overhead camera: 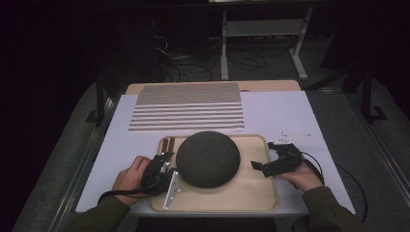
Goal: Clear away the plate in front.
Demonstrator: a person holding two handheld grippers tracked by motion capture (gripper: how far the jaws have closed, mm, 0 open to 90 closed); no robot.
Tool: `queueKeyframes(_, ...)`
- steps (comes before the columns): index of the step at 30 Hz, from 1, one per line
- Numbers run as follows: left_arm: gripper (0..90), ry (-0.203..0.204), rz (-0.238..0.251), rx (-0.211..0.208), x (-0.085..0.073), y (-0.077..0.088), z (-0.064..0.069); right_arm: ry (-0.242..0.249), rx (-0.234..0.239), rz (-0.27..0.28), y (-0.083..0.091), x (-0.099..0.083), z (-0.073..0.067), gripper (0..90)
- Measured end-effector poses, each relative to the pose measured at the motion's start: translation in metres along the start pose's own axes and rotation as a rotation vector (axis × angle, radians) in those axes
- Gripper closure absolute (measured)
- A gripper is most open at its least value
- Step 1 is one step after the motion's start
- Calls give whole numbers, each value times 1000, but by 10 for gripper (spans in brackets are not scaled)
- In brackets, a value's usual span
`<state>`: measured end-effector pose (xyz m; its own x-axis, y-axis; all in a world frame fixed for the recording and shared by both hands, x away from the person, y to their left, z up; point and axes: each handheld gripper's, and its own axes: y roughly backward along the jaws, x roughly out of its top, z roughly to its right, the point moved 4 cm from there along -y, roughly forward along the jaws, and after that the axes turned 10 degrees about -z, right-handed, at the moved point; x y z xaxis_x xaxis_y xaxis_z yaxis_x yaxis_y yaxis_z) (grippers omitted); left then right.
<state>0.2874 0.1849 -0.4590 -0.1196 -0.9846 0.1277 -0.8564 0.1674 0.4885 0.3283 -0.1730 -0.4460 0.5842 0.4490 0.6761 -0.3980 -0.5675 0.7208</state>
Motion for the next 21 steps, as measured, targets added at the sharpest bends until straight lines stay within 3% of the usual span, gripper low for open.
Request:
queueKeyframes(10,204,69,-61,2,-17,-18,-10,2,1,-1,0,0,0,0)
queueKeyframes(15,133,162,-72,-15,-24,-20,-18,2,0,0,0,0,0,0)
queueKeyframes(21,83,293,-66,-68,-31,-23,-24,3,0,-1,0,0,0,0)
